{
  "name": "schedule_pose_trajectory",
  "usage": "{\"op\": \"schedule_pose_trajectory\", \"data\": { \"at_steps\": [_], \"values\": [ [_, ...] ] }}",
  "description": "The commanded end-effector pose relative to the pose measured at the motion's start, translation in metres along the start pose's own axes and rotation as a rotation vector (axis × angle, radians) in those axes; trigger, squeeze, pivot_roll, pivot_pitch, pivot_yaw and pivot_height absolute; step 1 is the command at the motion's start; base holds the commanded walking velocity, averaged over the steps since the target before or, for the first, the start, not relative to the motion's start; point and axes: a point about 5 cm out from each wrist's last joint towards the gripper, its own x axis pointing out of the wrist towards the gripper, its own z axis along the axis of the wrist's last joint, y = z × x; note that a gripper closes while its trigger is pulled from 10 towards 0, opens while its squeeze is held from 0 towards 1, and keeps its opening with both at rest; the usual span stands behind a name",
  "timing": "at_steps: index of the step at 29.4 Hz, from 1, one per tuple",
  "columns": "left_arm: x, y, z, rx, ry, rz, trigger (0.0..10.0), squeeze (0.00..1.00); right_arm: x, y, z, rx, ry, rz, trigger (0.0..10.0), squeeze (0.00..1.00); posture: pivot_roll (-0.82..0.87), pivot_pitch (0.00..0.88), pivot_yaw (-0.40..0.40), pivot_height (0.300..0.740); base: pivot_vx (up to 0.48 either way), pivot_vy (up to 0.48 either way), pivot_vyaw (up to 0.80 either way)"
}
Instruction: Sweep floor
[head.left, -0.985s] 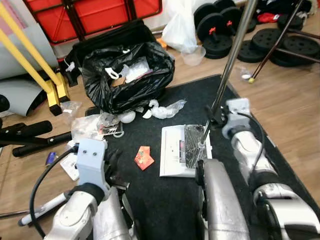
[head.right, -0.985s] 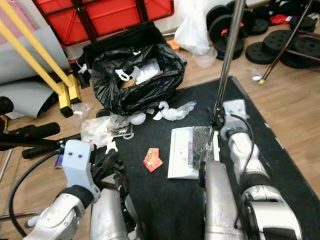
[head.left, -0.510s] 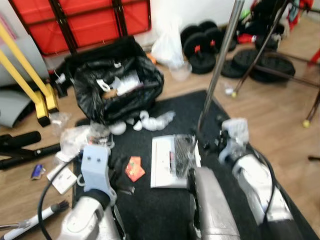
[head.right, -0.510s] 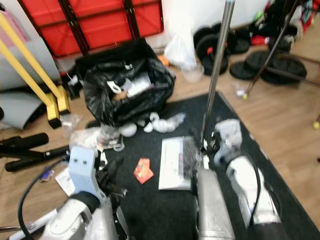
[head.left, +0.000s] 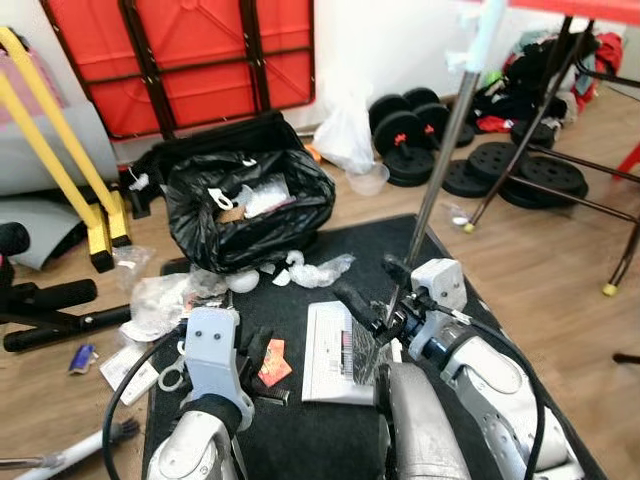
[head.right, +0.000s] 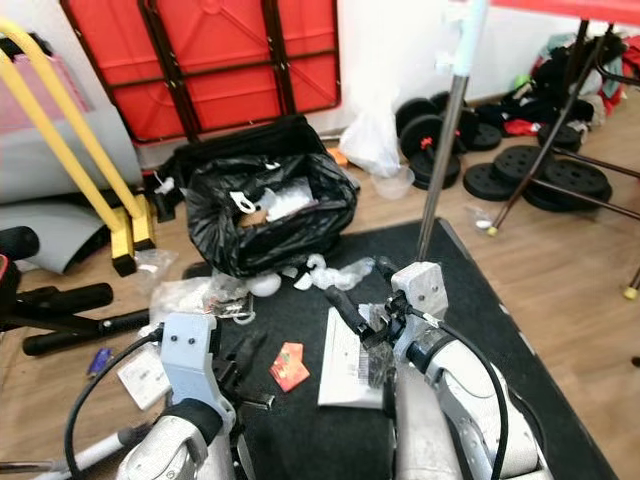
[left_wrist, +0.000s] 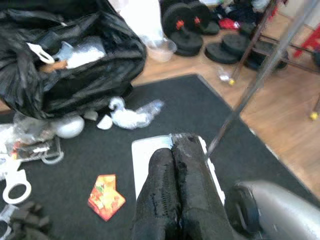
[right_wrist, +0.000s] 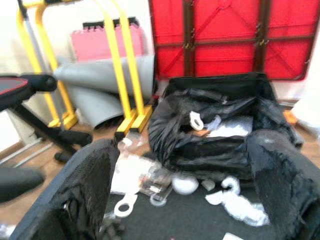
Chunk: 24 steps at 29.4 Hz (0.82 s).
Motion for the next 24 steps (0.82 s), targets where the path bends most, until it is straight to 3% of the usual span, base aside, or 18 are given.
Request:
{"op": "schedule_pose_trajectory", "data": {
  "at_steps": [1,15,24],
  "values": [
    [0.002,0.005,-0.004,-0.029,-0.002,-0.01,10.0,0.0,0.003,-0.002,-0.006,0.013,0.025,-0.007,10.0,0.0,-0.09,0.0,-0.012,0.501,0.0,0.0,0.0],
    [0.022,0.008,0.001,0.017,-0.06,0.014,10.0,0.0,0.019,-0.008,-0.006,-0.005,0.034,0.0,10.0,0.0,-0.08,0.0,-0.026,0.546,0.0,0.0,0.0],
    [0.032,-0.004,-0.001,0.036,-0.053,-0.048,10.0,0.0,0.021,-0.01,0.008,-0.033,-0.033,0.011,10.0,0.0,-0.11,0.0,-0.014,0.576,0.0,0.0,0.0]
  ]
}}
